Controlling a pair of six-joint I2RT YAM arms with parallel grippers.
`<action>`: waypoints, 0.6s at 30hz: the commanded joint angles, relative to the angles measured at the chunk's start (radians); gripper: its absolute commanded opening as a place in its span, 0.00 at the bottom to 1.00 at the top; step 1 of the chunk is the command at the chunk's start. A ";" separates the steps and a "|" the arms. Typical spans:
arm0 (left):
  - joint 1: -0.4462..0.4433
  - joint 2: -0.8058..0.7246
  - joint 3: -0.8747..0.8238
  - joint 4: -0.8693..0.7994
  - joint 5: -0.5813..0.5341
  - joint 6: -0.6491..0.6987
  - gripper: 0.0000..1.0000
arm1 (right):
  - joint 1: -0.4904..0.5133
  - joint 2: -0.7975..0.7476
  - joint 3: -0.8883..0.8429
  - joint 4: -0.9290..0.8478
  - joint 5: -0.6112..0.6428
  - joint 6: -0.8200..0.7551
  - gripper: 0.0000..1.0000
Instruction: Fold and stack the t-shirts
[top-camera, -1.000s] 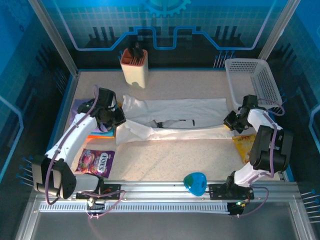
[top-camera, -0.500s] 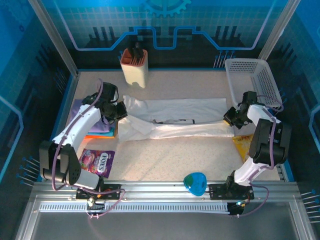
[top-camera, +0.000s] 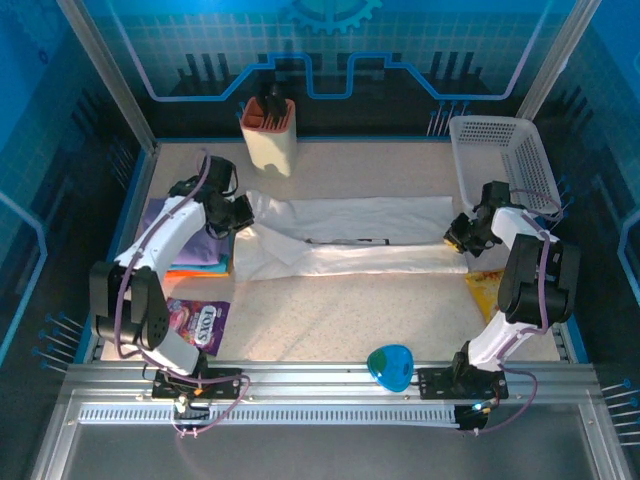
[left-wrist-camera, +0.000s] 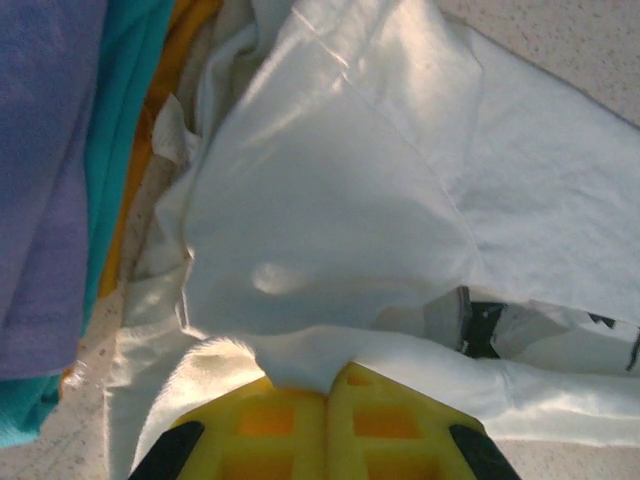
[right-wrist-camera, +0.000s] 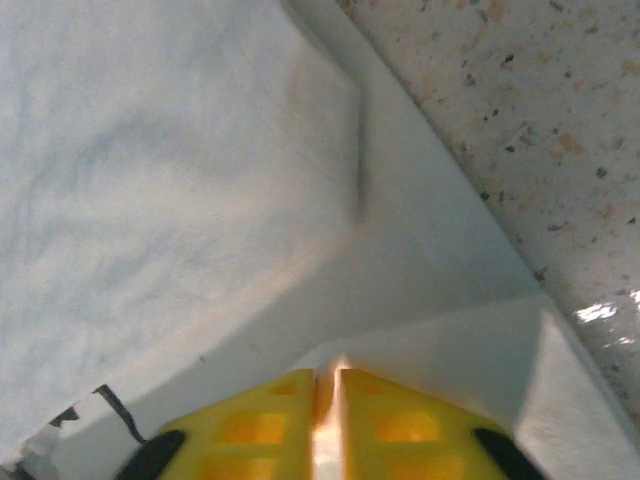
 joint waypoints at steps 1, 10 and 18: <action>0.035 0.044 0.050 0.031 -0.057 0.033 0.16 | 0.017 -0.021 0.016 0.018 0.010 -0.002 0.26; 0.052 0.091 0.144 0.017 -0.016 0.065 0.37 | 0.022 -0.145 -0.053 0.020 0.004 -0.012 0.55; 0.021 -0.040 -0.029 0.034 0.065 0.038 0.42 | 0.054 -0.226 -0.134 0.057 0.001 -0.055 0.60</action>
